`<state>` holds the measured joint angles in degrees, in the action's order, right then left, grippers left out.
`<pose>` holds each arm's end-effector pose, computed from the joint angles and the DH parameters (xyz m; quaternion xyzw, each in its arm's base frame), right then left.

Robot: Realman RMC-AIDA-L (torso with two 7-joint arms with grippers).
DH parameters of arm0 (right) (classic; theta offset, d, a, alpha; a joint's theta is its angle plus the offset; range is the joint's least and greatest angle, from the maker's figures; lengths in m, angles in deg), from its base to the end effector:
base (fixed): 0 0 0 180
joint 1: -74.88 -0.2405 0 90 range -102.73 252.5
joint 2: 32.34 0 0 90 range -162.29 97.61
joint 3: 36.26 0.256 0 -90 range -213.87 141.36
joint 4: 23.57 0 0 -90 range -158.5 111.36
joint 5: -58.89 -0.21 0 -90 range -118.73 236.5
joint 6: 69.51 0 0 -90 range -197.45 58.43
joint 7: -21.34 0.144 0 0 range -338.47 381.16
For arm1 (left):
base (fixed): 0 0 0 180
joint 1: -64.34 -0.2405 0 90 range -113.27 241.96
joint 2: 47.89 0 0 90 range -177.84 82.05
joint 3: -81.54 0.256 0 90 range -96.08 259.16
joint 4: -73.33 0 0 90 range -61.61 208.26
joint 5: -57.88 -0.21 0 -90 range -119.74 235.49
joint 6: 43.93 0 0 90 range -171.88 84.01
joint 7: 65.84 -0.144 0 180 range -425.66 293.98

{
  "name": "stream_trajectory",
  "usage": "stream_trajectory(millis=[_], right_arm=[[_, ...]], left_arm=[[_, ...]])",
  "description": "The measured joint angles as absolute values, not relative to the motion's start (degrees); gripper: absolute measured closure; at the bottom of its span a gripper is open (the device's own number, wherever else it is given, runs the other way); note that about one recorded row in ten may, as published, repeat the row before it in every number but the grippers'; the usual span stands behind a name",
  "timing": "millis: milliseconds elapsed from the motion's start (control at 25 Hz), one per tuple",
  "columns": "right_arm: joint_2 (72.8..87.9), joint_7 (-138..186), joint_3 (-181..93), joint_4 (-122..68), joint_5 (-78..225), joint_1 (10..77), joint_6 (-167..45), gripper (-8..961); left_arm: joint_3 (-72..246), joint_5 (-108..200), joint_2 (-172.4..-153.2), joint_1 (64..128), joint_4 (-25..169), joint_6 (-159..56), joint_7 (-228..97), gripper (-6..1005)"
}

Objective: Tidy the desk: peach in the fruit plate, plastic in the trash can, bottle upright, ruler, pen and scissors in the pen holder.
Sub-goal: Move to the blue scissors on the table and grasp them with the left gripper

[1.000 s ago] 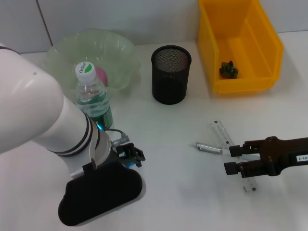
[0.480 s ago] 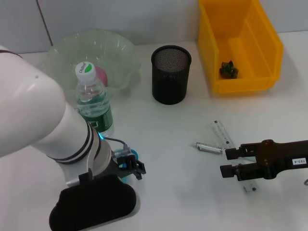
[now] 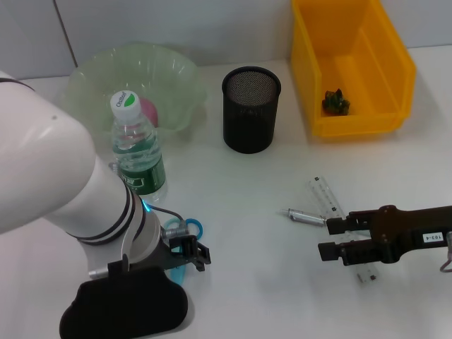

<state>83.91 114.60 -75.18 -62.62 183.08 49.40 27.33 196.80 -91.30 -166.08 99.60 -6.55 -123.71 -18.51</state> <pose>0.3026 0.2873 0.0133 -0.9175 0.3524 0.1778 0.0489 -0.1483 0.3000 -0.0936 0.6656 -0.6832 -0.2601 0.1502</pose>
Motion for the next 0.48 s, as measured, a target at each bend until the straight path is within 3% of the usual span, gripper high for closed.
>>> stream_trajectory(millis=[480], right_arm=[[84.24,114.5,-75.2,-62.6,183.1,49.4,27.2,288]], left_arm=[[197.4,-91.1,-166.11,100.3,-8.0,-125.0,-18.1,200]])
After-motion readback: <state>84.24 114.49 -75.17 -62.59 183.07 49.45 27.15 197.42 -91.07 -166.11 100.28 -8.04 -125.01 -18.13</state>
